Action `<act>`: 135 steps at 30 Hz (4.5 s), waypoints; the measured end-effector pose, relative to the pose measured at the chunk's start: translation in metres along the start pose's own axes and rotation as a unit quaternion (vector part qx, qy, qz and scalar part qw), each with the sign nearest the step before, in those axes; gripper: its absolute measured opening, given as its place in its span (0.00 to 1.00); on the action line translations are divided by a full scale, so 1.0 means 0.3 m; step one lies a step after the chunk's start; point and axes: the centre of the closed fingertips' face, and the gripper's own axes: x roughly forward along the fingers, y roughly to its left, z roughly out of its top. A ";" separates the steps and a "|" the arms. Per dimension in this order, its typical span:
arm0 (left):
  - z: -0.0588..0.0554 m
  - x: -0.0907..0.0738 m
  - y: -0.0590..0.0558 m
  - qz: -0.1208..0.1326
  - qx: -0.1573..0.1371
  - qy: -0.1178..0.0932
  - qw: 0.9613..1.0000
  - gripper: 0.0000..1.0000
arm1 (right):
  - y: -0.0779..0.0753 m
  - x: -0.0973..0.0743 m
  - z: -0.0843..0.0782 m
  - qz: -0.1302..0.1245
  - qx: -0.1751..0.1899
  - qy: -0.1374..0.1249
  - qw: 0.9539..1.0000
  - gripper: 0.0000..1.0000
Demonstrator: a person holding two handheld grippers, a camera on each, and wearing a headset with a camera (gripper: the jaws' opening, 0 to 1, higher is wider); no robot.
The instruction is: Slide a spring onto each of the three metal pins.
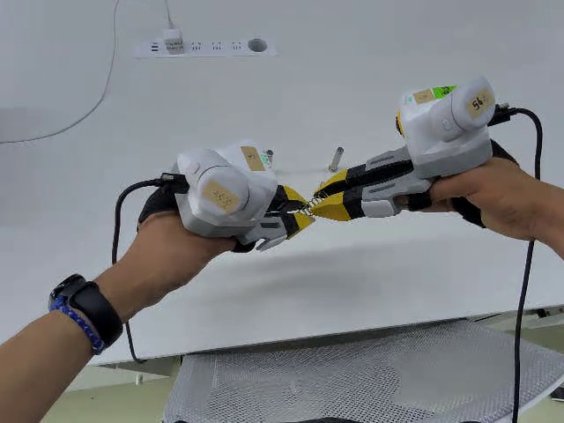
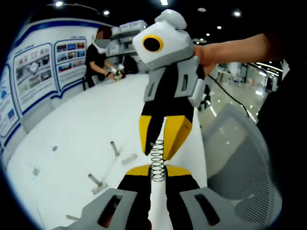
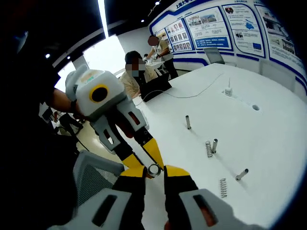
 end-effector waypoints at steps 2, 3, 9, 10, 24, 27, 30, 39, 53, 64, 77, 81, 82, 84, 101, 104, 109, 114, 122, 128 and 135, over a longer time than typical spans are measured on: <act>0.003 0.000 -0.007 -0.002 0.002 0.000 1.000 0.10 | 0.004 0.002 -0.007 0.004 -0.014 0.014 1.000 0.16; 0.004 0.000 -0.009 -0.003 0.003 -0.001 1.000 0.10 | 0.006 0.003 -0.011 0.006 -0.019 0.020 1.000 0.16; 0.004 0.003 -0.015 -0.007 0.010 0.002 1.000 0.10 | 0.009 0.012 -0.030 0.012 -0.027 0.034 0.999 0.15; 0.004 0.003 -0.016 -0.006 0.015 0.002 1.000 0.10 | 0.008 0.013 -0.031 0.012 -0.027 0.033 0.999 0.15; -0.017 0.002 -0.059 -0.039 0.043 0.012 0.998 0.10 | 0.048 0.029 -0.056 0.038 -0.044 0.051 0.997 0.12; -0.030 -0.001 -0.056 -0.039 0.035 0.012 0.999 0.10 | 0.048 0.042 -0.059 0.036 -0.050 0.053 0.997 0.12; -0.041 -0.004 -0.045 -0.034 0.021 0.007 0.999 0.10 | 0.041 0.054 -0.056 0.033 -0.053 0.052 0.997 0.12; -0.085 -0.036 -0.025 -0.017 -0.018 -0.002 1.000 0.11 | 0.042 0.111 -0.041 0.036 -0.060 0.051 0.996 0.12; -0.131 -0.083 0.000 0.003 -0.052 -0.010 0.999 0.11 | 0.054 0.171 -0.011 0.053 -0.062 0.053 0.995 0.12; -0.202 -0.123 0.042 0.030 -0.079 -0.003 0.996 0.16 | 0.031 0.191 0.019 0.052 -0.065 0.052 0.995 0.12; -0.284 -0.180 0.098 0.073 -0.125 -0.001 0.989 0.21 | -0.034 0.218 0.030 0.030 -0.069 0.063 0.995 0.12; -0.298 -0.189 0.105 0.082 -0.136 0.000 0.987 0.20 | -0.047 0.229 0.033 0.028 -0.070 0.067 0.995 0.12; -0.300 -0.191 0.105 0.083 -0.139 -0.001 0.987 0.20 | -0.049 0.231 0.034 0.028 -0.070 0.068 0.995 0.12; -0.307 -0.195 0.108 0.088 -0.143 -0.001 0.986 0.20 | -0.056 0.238 0.033 0.027 -0.072 0.073 0.994 0.12; -0.391 -0.248 0.151 0.135 -0.186 0.003 0.973 0.24 | -0.133 0.308 0.033 0.017 -0.063 0.088 0.994 0.12; -0.406 -0.258 0.157 0.146 -0.191 0.005 0.971 0.25 | -0.150 0.322 0.034 0.016 -0.059 0.087 0.994 0.12; -0.438 -0.282 0.179 0.165 -0.204 0.007 0.965 0.28 | -0.178 0.341 0.047 0.012 -0.060 0.088 0.994 0.12; -0.468 -0.303 0.204 0.181 -0.215 0.012 0.960 0.33 | -0.206 0.361 0.060 0.009 -0.067 0.096 0.993 0.12; -0.500 -0.333 0.247 0.202 -0.228 0.012 0.952 0.36 | -0.245 0.394 0.099 0.007 -0.079 0.098 0.992 0.12; -0.520 -0.350 0.266 0.219 -0.236 0.016 0.947 0.40 | -0.272 0.420 0.120 0.009 -0.091 0.105 0.990 0.12; -0.536 -0.369 0.278 0.230 -0.244 0.017 0.942 0.44 | -0.316 0.454 0.169 0.001 -0.108 0.107 0.988 0.12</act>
